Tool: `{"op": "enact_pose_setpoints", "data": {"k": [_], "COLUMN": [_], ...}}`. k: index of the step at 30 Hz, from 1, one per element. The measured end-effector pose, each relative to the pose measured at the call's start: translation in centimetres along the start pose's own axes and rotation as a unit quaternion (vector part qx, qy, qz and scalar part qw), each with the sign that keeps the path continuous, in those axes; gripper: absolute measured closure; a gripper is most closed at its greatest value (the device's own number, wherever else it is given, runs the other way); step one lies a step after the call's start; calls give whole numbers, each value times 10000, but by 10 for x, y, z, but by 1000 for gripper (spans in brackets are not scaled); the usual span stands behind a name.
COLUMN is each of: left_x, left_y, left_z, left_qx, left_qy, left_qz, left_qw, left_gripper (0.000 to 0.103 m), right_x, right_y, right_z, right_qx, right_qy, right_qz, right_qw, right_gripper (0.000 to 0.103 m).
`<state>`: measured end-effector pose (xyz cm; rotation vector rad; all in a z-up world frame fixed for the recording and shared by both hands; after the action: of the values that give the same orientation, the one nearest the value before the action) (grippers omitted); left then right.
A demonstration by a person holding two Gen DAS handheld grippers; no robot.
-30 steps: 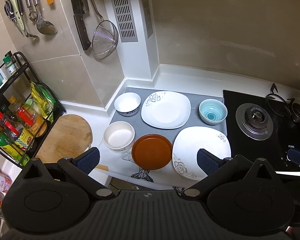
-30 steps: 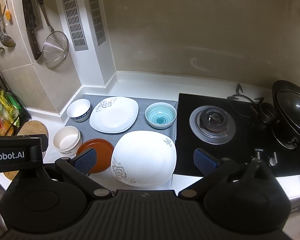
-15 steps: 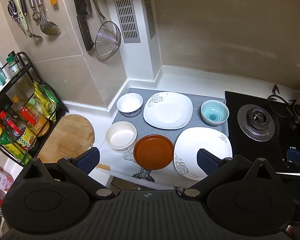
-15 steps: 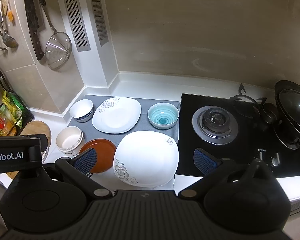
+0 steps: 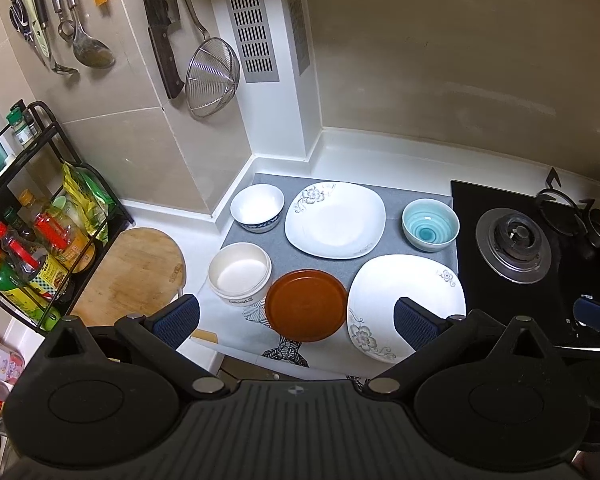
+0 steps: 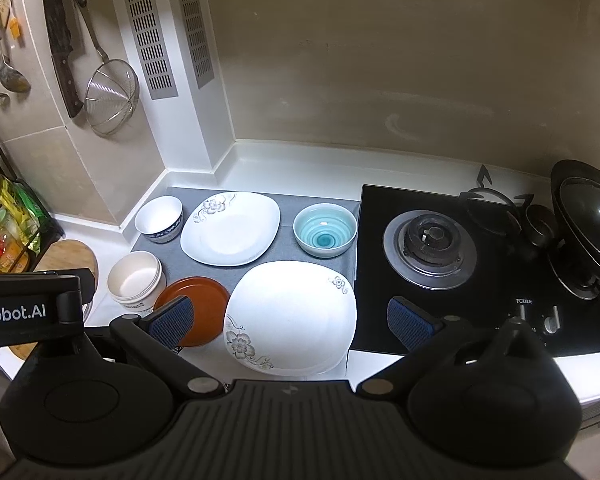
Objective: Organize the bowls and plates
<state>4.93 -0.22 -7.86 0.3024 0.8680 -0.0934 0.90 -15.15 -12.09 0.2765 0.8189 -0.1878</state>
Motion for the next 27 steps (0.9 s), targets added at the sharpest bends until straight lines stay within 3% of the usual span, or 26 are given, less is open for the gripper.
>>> {"op": "enact_pose_setpoints", "data": {"k": [9, 16, 22, 27], "left_x": [21, 58, 116, 189], "left_y": [4, 12, 16, 14], "left_z": [8, 15, 4, -14], "left_qx": [61, 87, 277, 188], "left_qy": [65, 238, 531, 588], "left_qz": [-37, -222, -725, -1593], "left_qw": [10000, 9994, 9956, 9853], "left_gripper": [0, 0, 1, 1], "right_x": [22, 55, 102, 146], "right_y": [7, 16, 26, 9], "right_z": [8, 11, -3, -24], "right_qx": [4, 75, -140, -211], "right_qy": [137, 338, 460, 29], "right_qz": [-38, -79, 388, 430], "right_qw": [9999, 9994, 9981, 9988], "right_gripper": [0, 0, 0, 0]}}
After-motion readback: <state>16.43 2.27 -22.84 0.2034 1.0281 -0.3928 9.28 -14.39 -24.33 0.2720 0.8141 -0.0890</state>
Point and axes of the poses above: each gripper's, at about its wrist camera, not at the fingertips, and x roughly the way its jaws point, y to its left, z to its top, the point moved 8 cm from there along x, roughly the way its jaws point, and after that the axes turned 6 degrees about x, right-handed, at the moved point
